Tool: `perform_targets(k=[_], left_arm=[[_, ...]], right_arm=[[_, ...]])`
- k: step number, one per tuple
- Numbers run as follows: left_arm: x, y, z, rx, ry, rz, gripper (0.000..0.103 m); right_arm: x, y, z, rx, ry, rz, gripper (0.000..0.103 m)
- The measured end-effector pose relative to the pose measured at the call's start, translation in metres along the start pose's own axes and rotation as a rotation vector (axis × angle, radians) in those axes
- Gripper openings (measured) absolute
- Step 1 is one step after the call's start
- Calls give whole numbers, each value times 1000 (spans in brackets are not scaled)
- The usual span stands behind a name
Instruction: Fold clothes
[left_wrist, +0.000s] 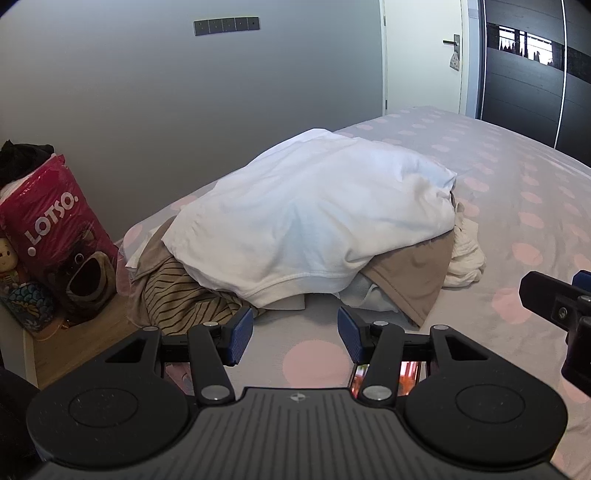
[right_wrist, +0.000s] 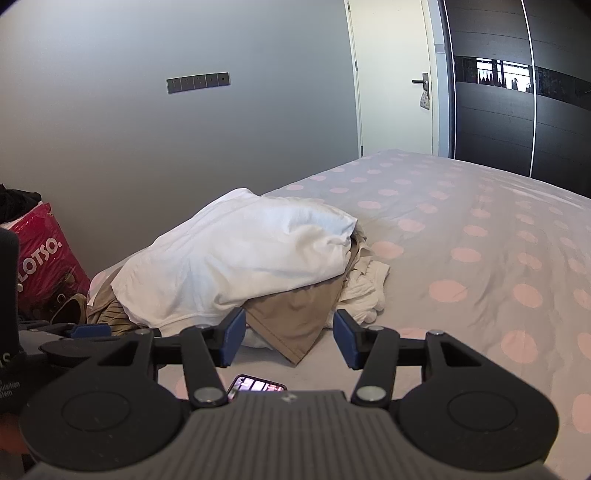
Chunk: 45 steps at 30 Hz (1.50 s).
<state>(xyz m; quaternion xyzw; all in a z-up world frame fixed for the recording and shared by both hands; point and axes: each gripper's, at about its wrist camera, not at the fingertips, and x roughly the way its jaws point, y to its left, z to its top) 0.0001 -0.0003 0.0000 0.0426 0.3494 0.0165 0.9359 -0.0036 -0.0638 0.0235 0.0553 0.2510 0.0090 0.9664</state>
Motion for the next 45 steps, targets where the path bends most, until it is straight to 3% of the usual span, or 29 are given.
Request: perform_targets(k=[45], left_arm=[[-8, -17, 0, 39, 10, -21, 49]], right_arm=[[-2, -1, -4, 9, -8, 16, 56]])
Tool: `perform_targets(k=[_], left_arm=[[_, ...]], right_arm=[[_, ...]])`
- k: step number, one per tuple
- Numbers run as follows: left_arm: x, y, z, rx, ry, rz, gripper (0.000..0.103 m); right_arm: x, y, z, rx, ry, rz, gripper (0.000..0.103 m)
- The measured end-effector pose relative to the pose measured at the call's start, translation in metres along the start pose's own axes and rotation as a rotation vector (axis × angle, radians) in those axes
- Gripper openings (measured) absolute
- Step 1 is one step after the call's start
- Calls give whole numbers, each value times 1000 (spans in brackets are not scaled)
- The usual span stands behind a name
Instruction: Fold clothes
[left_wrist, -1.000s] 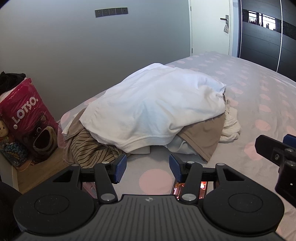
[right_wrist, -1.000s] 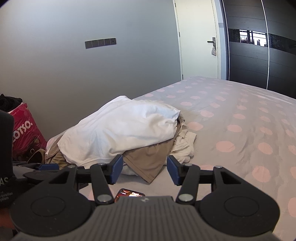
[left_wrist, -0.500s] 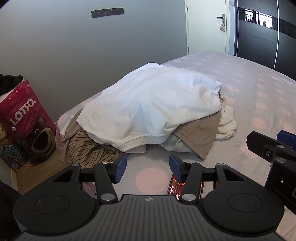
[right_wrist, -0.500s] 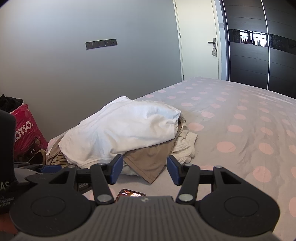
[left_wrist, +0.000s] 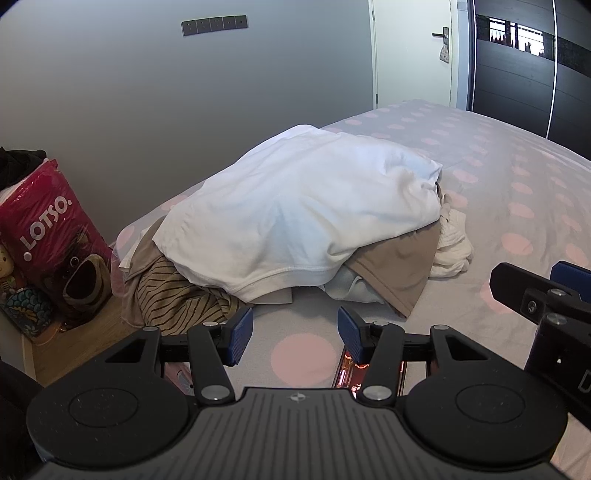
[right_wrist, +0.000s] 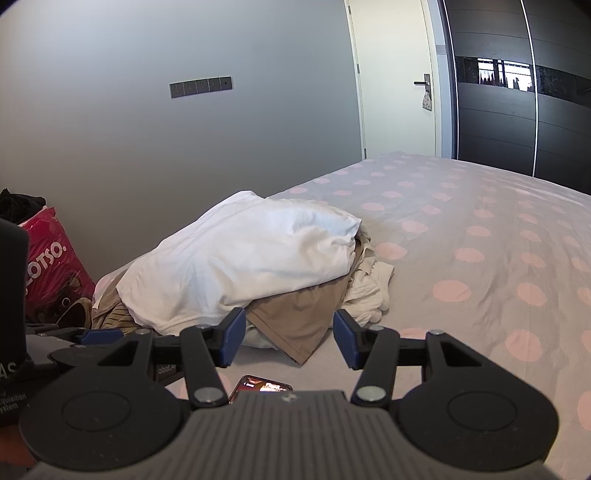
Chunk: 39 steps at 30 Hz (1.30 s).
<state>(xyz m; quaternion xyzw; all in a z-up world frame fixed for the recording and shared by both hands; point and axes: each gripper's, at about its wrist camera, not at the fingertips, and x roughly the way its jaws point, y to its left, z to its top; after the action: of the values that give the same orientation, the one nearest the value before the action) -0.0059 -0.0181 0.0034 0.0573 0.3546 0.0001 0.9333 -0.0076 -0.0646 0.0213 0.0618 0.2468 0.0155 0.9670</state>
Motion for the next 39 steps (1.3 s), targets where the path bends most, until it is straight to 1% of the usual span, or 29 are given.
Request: perform_targets(k=[21, 26, 28, 30, 33, 36, 39], left_arm=[[4, -3, -3, 1, 17, -1, 49], [12, -3, -2, 7, 37, -7, 48], [18, -2, 1, 7, 50, -8, 45], [26, -2, 5, 10, 60, -14, 45], [41, -7, 13, 53, 57, -27, 45], [62, -17, 19, 113, 57, -29, 49], [85, -29, 21, 164, 38, -12, 50]], right_arm=[[5, -3, -3, 9, 23, -8, 56], [8, -10, -6, 18, 46, -19, 56], [10, -14, -7, 20, 57, -27, 56], [15, -18, -6, 24, 69, -35, 56], [24, -23, -5, 33, 88, -47, 56], [34, -27, -9, 41, 111, -50, 56], [43, -33, -14, 45, 136, -56, 56]])
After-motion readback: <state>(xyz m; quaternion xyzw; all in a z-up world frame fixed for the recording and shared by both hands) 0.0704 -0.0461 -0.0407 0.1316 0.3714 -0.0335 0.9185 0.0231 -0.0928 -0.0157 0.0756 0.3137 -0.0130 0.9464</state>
